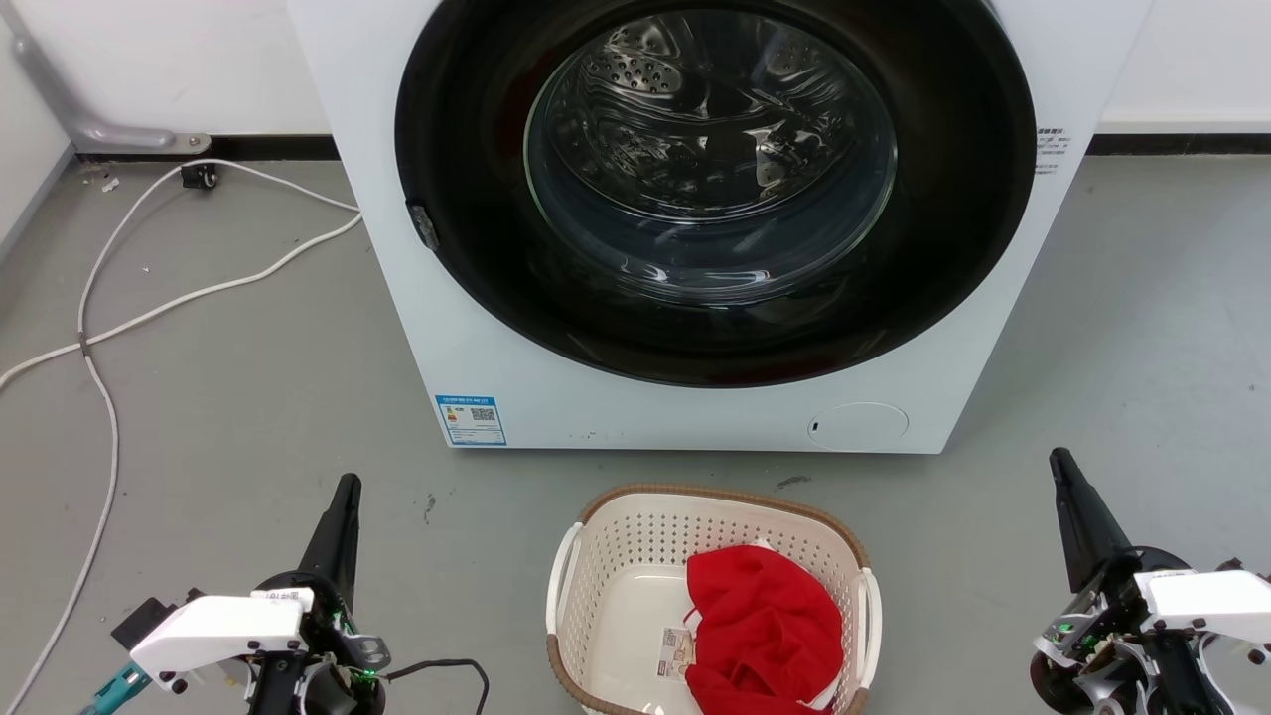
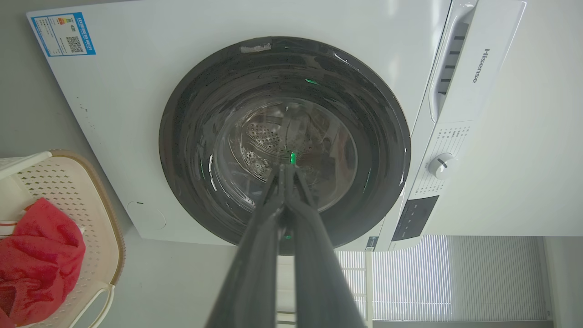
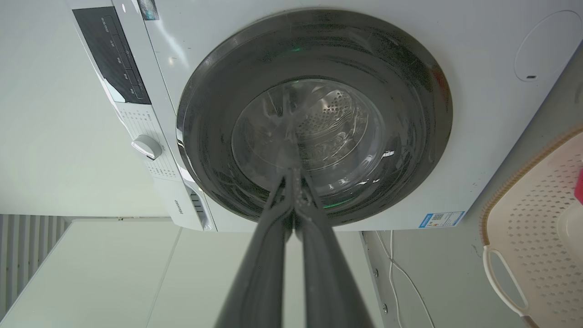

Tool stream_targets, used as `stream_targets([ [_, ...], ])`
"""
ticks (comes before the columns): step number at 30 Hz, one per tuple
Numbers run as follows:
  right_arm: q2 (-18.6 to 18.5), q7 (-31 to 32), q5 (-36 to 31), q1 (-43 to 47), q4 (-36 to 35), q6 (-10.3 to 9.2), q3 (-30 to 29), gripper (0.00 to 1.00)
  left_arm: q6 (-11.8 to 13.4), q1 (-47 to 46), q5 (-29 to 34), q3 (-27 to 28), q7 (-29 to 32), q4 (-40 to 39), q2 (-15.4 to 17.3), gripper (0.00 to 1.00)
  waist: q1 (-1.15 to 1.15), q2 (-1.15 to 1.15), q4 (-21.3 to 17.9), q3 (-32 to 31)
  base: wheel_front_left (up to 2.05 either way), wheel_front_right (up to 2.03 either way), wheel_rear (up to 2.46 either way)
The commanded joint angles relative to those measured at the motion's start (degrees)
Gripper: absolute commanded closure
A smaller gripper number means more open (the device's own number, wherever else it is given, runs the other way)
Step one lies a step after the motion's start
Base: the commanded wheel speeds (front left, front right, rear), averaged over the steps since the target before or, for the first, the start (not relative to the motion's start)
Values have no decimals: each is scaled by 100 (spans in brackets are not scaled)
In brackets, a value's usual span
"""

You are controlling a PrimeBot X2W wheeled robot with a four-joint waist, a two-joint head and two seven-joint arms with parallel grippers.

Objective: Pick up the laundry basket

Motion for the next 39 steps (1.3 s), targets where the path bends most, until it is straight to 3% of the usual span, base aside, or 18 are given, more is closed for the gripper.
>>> stream_targets([
  [1,26,17,-14,-73,8,2,-7,100,-19,-60,23,26,14,4,-5,100,0,0,0,0,0,0,0],
  [21,28,21,-19,-74,8,2,-11,100,-19,-60,28,28,17,4,-7,100,0,0,0,0,0,0,0],
  [22,2,1,0,2,7,0,-3,0,0,2,0,1,0,8,-2,0,0,0,0,0,0,0,0],
  [29,9,-137,-157,149,80,0,7,0,5,119,155,-54,-138,8,-19,0,0,0,-1,4,0,0,0],
  [39,10,-412,-1504,262,-284,0,-11,0,113,162,1348,-118,-415,-377,-17,0,0,0,-4,24,0,0,0],
])
